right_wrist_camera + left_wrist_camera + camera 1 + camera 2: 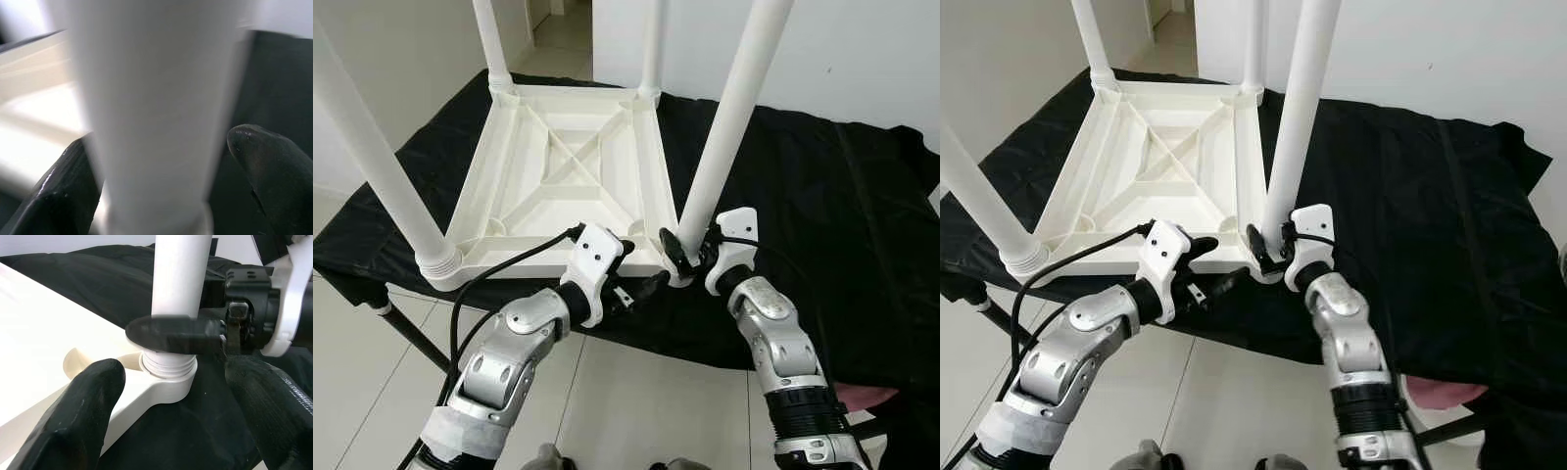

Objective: Building children table

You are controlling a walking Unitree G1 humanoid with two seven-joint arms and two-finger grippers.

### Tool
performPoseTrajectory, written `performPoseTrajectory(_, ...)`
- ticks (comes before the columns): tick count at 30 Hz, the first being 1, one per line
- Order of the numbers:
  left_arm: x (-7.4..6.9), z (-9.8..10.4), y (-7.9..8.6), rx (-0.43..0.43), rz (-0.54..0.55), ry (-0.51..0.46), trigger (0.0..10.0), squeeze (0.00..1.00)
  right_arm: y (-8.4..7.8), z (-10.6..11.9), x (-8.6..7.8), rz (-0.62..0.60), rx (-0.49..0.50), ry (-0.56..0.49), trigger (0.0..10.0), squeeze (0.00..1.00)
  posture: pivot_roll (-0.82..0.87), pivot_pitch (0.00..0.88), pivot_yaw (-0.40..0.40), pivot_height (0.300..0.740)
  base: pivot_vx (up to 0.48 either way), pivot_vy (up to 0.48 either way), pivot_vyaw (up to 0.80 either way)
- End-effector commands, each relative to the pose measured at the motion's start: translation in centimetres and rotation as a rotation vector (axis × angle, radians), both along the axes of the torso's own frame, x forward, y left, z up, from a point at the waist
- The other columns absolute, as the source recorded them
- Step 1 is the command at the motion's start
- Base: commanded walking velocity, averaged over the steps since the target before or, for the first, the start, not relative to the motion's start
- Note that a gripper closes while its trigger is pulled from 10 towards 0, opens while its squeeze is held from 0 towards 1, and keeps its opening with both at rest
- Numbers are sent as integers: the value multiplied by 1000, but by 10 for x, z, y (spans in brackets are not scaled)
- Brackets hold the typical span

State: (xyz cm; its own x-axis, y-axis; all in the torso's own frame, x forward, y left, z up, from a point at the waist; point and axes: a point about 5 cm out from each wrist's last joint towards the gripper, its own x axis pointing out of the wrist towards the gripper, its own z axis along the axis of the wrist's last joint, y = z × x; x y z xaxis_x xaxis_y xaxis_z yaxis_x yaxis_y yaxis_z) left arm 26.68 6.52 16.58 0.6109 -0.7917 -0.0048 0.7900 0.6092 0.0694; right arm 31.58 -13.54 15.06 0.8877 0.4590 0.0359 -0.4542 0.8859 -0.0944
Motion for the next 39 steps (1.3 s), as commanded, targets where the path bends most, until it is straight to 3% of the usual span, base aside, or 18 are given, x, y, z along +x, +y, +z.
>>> performPoseTrajectory(1, -2, -2, -1, 0, -12, 5, 10000, 0, -2, 2, 7, 135, -47, -18, 10000, 0, -82, 39, 10, 740, 0, 0, 0)
performPoseTrajectory(6, -8, -4, -4, 12, -59, 18, 10000, 0, -3, 4, 21, 328, -129, -3, 10000, 0, -72, 28, 10, 740, 0, 0, 0)
performPoseTrajectory(13, -13, -7, -5, 31, -91, 31, 10000, 0, -2, 4, 28, 389, -186, 10, 9647, 0, -61, 20, 10, 740, 0, 0, 0)
performPoseTrajectory(14, -15, -9, -4, 43, -97, 36, 10000, 0, -1, 3, 31, 408, -186, 23, 4941, 0, -61, 20, 10, 740, 0, 0, 0)
performPoseTrajectory(16, -16, -11, -4, 51, -100, 39, 10000, 0, -2, 3, 33, 420, -184, 31, 4941, 0, -61, 20, 10, 740, 0, 0, 0)
performPoseTrajectory(17, -16, -11, -4, 55, -101, 40, 10000, 0, -1, 2, 33, 437, -193, 33, 0, 0, -61, 20, 10, 740, 0, 0, 0)
performPoseTrajectory(28, -15, -10, -2, 46, -83, 40, 10000, 0, -5, -10, 32, 476, -209, 51, 0, 0, -51, 26, 8, 740, 0, 0, 0)
performPoseTrajectory(29, -15, -9, -2, 45, -82, 39, 10000, 0, -6, -10, 33, 463, -204, 49, 9647, 0, -52, 30, 7, 740, 0, 0, 0)
performPoseTrajectory(35, -15, -8, -2, 44, -78, 35, 10000, 0, -9, -8, 35, 426, -172, 33, 10000, 0, -56, 40, 2, 740, 0, 0, 0)
performPoseTrajectory(39, -14, -6, -2, 37, -72, 29, 10000, 0, -9, -2, 35, 257, -112, -37, 10000, 0, -81, 55, -5, 740, 0, 0, 0)
